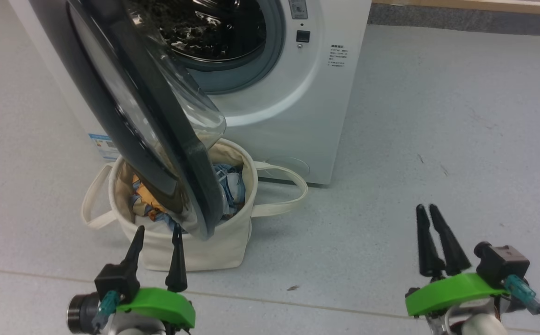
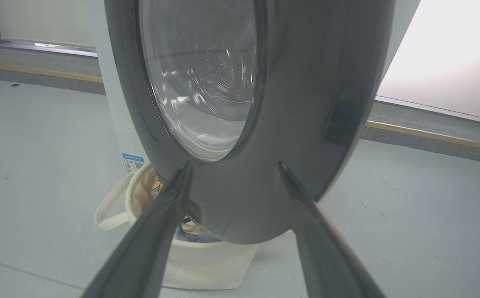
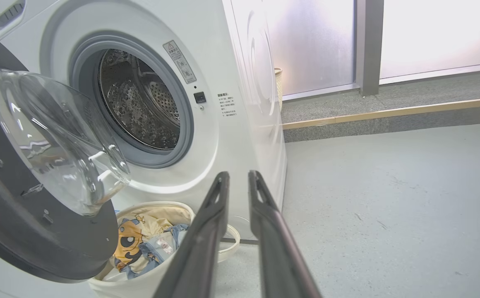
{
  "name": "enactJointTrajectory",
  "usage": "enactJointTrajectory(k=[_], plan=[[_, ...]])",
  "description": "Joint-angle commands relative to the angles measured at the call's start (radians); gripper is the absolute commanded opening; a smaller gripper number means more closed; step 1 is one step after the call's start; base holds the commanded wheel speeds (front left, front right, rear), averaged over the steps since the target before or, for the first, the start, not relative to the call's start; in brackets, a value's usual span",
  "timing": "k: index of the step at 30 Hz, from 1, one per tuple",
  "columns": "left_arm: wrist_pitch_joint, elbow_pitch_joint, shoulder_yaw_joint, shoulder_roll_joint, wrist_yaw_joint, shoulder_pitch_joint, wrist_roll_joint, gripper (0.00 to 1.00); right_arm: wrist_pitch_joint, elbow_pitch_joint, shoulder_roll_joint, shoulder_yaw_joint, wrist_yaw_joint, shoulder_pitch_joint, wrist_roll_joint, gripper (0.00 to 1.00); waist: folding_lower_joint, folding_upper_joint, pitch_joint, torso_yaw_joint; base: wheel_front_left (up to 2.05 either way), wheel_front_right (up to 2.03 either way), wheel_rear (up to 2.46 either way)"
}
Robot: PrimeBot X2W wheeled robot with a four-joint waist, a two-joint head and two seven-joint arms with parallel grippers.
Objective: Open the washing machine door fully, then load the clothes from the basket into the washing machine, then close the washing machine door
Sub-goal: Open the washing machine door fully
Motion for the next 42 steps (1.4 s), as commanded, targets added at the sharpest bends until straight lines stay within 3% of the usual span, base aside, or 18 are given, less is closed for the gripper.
enactJointTrajectory(k=[1,12,37,42], plan=[[-0.012,-0.035,0.040,0.014,0.000,-0.009,0.010,1.00,-0.012,-0.022,0.017,-0.001,0.000,-0.006,-0.038,1.00,0.0001,0.0000,0.000,-0.007,0.00,0.00,0.00],[-0.012,-0.039,0.043,0.014,-0.007,-0.013,0.019,1.00,-0.012,-0.060,0.052,-0.040,0.000,0.004,-0.123,1.00,0.0001,0.0000,0.009,-0.016,0.00,0.00,0.00],[-0.012,-0.052,0.045,0.014,-0.016,-0.020,0.022,1.00,-0.012,-0.014,0.061,-0.022,0.000,-0.003,-0.094,1.00,0.0001,0.0000,0.010,-0.020,0.00,0.00,0.00],[-0.012,-0.183,0.080,0.014,-0.011,-0.024,0.021,1.00,-0.012,-0.010,0.061,-0.022,0.000,-0.007,-0.090,1.00,0.0001,0.0000,0.008,-0.018,0.00,0.00,0.00]])
